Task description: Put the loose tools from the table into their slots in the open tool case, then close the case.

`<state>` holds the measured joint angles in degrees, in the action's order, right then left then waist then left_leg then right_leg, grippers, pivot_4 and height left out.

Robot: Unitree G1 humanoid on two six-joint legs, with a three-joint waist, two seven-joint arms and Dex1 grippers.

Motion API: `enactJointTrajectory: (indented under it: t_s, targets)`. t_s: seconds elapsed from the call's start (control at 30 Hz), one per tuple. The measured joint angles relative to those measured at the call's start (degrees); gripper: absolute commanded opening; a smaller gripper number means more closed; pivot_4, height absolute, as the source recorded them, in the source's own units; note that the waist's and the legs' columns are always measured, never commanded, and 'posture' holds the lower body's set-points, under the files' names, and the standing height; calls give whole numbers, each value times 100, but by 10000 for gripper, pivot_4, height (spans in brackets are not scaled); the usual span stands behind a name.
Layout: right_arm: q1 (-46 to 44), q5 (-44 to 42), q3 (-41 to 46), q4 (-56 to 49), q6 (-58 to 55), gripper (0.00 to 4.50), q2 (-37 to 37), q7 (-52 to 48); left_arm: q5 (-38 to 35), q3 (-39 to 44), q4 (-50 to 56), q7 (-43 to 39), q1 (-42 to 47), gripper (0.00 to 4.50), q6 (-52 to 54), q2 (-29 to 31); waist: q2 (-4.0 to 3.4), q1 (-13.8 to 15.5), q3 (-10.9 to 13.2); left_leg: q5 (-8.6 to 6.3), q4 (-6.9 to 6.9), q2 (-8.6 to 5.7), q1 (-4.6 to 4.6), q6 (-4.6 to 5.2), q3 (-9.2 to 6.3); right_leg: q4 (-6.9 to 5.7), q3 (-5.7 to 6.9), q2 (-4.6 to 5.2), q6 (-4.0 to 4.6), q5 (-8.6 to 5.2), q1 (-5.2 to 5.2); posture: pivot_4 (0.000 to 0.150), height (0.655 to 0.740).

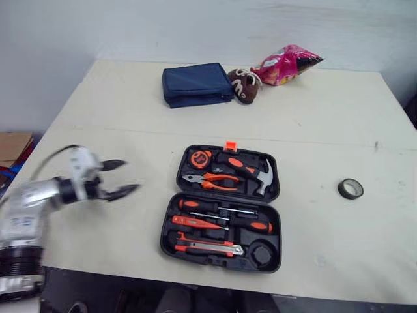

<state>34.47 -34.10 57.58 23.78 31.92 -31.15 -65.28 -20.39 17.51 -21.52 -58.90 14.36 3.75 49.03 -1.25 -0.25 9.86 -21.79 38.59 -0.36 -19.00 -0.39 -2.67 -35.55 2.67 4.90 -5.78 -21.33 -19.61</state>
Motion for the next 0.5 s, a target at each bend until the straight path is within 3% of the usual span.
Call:
enactJointTrajectory:
  t_s: [0.13,0.3,0.5]
  targets:
    - [-148,-19,-14,443,193,45000,18,103,138,52,-449,218,93,44523,-423,-41,4,5,2,-1,30,-7,0,4,1,-7,-1,15,-4,3,5,1500,7400]
    - [-492,-78,-237,424,123,45000,-60,190,92,56,-251,381,252,44523,-402,-199,-13,5,-3,-1,23,-7,-3,2,2,-9,0,15,-4,3,-3,1500,7400]
    - [-356,161,-547,-610,-1396,45000,-706,1211,-398,-86,728,1,154,44523,146,-452,-23,2,-1,1,30,-7,-7,0,7,-20,-1,12,-4,3,-9,1500,7400]
